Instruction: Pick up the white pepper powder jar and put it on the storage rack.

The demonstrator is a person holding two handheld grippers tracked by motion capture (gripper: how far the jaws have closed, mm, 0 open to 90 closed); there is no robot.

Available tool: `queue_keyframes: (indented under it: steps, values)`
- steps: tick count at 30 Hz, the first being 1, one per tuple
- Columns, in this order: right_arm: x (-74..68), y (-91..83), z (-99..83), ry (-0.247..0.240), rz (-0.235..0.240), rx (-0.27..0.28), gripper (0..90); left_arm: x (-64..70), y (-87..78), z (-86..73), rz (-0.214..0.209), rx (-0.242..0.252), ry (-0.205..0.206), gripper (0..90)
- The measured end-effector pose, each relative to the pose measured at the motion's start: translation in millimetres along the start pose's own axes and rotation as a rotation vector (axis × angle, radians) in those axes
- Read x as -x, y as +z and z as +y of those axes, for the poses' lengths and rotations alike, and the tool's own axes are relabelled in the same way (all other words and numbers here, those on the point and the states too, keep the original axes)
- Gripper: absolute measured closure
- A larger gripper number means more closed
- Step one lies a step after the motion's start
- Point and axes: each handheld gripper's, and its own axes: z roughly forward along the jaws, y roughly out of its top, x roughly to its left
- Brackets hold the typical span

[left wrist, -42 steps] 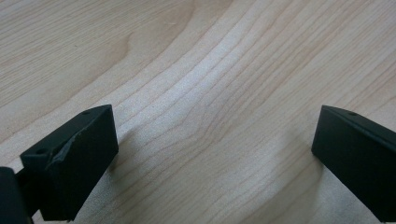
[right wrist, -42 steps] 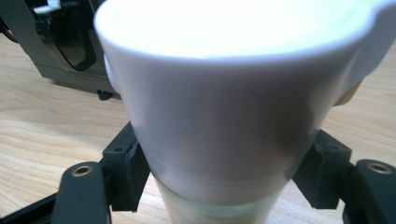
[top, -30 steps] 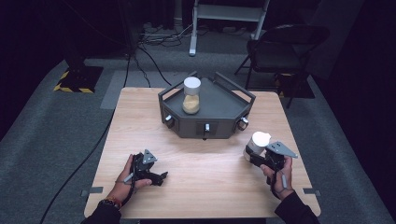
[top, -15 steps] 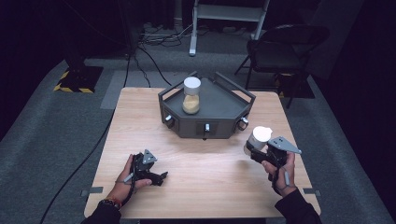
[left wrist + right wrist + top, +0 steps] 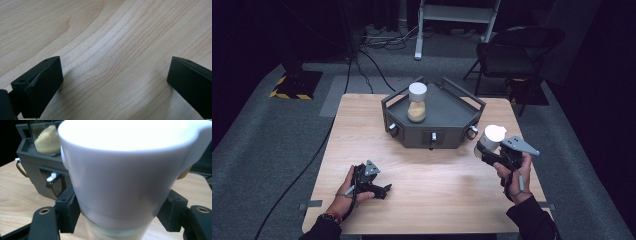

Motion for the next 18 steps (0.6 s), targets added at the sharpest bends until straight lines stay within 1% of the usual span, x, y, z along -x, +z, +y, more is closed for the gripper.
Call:
queue_keyframes:
  steps: [5, 10, 12, 15, 18]
  values:
    - [-3.3, -0.1, 13.5, 0.000, -0.006, 0.012, 29.7, 0.0, 0.0, 0.0, 0.000, 0.000, 0.000, 0.0]
    - [-7.3, 2.2, 28.3, -0.020, -0.008, 0.023, 29.8, -0.5, 0.0, -0.2, -0.003, 0.001, 0.001, 0.0]
    - [-8.3, 4.6, 33.8, -0.018, -0.006, 0.028, 29.7, -0.7, 0.0, -0.2, -0.003, 0.001, 0.002, 0.0]
    - [-12.7, 9.8, 39.8, -0.017, -0.016, 0.031, 29.8, -0.9, 0.0, -0.2, -0.004, 0.001, 0.002, 0.0]
    - [-15.2, 15.1, 44.6, -0.015, -0.011, 0.034, 29.8, -0.9, 0.0, -0.2, -0.004, 0.001, 0.002, 0.0]
